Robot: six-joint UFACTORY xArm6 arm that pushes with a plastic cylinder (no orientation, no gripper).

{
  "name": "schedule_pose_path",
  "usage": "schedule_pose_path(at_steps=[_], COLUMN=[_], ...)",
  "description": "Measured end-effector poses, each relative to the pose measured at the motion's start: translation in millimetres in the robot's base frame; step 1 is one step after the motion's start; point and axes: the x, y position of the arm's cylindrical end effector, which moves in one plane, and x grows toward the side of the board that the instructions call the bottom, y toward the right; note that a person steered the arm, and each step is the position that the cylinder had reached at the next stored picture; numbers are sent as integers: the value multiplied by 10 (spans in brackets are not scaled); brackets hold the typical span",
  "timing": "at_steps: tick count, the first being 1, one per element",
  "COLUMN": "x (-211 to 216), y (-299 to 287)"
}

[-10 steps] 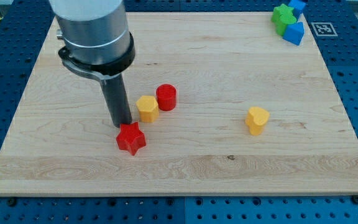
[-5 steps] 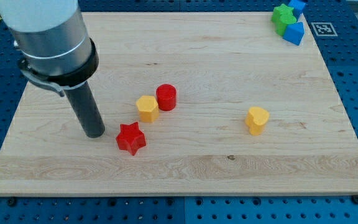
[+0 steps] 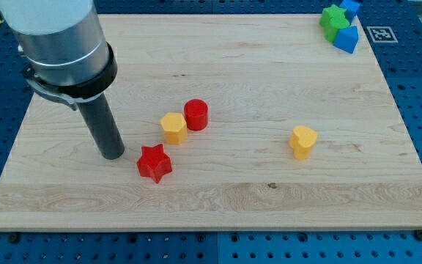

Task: Slightly push the red star parallel to the bottom of the yellow hexagon

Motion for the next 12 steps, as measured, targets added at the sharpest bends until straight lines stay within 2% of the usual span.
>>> schedule_pose_path(at_steps=[3,6,8,11,12], x=[235,-173,-268,238,261], y=[201,213,213,324,353])
